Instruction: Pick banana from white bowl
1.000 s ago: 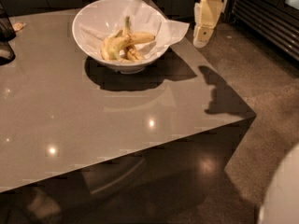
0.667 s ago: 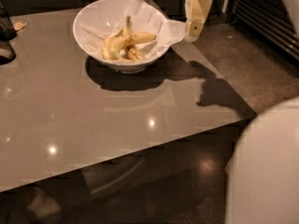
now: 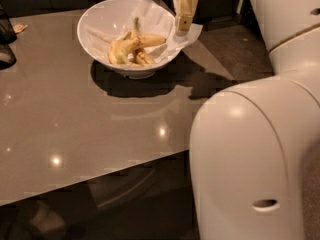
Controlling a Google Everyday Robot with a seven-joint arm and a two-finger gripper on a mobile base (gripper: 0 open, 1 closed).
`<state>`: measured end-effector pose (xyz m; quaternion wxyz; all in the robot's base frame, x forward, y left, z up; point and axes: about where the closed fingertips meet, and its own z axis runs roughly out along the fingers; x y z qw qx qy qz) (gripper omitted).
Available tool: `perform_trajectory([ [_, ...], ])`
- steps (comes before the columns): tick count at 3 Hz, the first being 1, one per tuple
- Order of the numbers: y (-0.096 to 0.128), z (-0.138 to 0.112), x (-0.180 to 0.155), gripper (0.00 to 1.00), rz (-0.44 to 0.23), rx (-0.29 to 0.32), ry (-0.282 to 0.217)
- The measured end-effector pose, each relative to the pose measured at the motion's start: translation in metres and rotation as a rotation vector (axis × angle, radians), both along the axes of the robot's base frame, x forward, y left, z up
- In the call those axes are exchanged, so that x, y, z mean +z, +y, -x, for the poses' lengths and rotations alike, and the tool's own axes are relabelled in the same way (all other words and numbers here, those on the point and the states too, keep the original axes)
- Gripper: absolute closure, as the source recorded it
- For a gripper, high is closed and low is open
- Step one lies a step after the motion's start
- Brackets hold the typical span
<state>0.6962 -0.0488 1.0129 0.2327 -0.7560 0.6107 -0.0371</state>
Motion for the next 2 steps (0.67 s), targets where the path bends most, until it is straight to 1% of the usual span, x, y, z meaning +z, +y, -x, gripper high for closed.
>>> perform_trajectory([
  [1,0.023,-0.015,-0.005,0.06,-0.007,0.046,-0.012],
  [2,0.041,-0.025,-0.013,0.08,-0.022,0.078,-0.010],
])
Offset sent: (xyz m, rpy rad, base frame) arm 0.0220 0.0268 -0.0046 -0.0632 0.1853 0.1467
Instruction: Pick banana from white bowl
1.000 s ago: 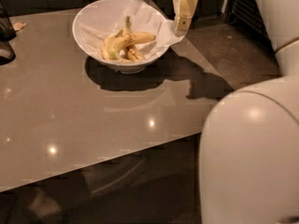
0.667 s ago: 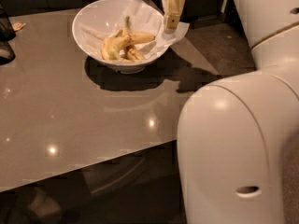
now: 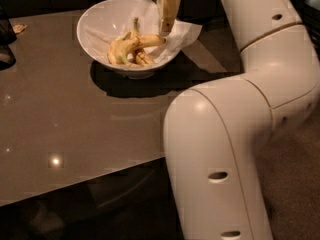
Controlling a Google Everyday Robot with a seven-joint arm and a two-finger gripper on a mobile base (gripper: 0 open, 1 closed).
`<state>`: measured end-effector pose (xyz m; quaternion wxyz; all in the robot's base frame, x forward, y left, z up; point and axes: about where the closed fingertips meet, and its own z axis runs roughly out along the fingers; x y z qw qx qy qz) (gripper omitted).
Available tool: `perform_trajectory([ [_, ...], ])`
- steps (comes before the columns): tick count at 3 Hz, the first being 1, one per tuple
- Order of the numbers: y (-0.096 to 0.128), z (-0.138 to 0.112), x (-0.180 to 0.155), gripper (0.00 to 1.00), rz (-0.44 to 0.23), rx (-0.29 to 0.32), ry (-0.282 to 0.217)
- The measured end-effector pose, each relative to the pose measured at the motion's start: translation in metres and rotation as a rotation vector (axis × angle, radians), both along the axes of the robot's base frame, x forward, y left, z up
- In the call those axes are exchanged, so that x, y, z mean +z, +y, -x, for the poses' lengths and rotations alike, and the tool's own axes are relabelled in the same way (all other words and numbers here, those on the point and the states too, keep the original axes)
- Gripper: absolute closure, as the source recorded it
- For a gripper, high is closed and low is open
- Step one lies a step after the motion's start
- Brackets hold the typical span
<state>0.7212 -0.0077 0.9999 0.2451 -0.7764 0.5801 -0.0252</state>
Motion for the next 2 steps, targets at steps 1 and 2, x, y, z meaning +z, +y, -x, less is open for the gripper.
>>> perform_trajectory([
  [1,0.0102,-0.0067,-0.0073,0.14,-0.011,0.014,0.006],
  [2,0.0144,-0.0124,-0.0159,0.31,-0.011,0.015,0.017],
])
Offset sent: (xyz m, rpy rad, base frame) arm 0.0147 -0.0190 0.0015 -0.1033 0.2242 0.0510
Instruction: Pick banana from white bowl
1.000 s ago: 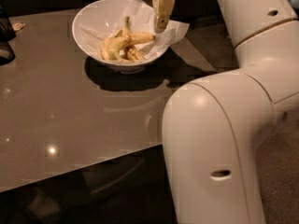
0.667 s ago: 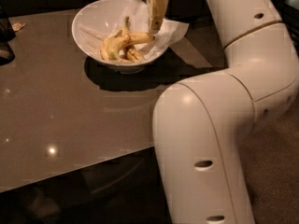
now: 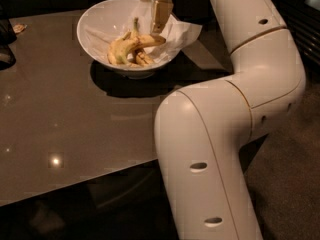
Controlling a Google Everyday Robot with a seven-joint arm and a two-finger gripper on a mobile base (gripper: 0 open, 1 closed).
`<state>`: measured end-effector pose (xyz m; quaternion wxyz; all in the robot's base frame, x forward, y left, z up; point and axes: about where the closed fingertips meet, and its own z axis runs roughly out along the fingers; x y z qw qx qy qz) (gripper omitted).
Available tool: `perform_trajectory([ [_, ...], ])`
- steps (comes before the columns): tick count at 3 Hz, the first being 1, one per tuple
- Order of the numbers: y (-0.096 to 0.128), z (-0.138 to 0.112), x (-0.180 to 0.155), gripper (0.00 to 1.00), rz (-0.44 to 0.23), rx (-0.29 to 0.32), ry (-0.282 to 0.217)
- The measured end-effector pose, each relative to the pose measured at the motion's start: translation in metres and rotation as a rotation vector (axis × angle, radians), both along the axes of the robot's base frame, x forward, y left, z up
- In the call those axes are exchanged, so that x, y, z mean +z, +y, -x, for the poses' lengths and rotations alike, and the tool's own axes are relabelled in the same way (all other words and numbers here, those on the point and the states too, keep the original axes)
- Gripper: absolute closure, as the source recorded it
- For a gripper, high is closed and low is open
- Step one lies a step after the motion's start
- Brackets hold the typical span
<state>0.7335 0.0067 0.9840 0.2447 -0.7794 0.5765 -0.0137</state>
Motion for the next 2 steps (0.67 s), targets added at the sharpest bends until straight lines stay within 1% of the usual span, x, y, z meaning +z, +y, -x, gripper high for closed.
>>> perform_trajectory([
  [1,0.0010,-0.0042,-0.0100,0.34,0.005,-0.005,0.016],
  [2,0.0028,-0.0075,-0.0198,0.33,0.015,-0.006,0.031],
])
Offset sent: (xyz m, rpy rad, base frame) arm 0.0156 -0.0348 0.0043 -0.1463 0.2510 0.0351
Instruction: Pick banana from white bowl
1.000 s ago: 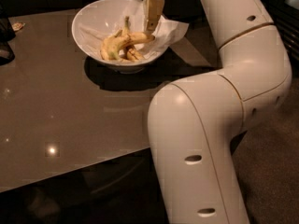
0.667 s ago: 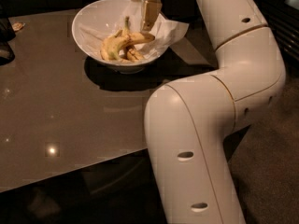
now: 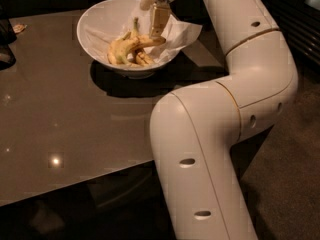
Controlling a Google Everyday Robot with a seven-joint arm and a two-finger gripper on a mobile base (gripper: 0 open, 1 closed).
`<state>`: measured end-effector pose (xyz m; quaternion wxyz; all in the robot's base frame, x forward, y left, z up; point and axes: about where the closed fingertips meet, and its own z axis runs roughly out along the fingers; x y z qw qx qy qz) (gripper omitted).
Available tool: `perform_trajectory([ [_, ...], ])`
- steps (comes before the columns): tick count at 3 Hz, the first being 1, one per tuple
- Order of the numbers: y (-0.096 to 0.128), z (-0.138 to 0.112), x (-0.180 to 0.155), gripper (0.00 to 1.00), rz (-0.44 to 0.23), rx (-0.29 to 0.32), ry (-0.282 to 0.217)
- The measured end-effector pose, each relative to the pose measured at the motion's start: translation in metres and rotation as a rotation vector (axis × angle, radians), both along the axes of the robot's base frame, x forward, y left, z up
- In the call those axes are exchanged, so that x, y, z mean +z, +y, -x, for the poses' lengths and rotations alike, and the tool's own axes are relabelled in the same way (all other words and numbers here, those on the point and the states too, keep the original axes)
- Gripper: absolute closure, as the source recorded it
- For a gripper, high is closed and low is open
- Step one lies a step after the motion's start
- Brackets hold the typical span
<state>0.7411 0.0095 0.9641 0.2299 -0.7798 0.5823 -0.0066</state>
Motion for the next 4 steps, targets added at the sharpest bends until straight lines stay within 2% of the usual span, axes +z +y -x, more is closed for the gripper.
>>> perform_trajectory([
  [3,0.023,-0.007,-0.024,0.37,0.063,0.052,0.019],
  [4,0.028,-0.008,-0.033,0.42,0.079,0.059,0.035],
])
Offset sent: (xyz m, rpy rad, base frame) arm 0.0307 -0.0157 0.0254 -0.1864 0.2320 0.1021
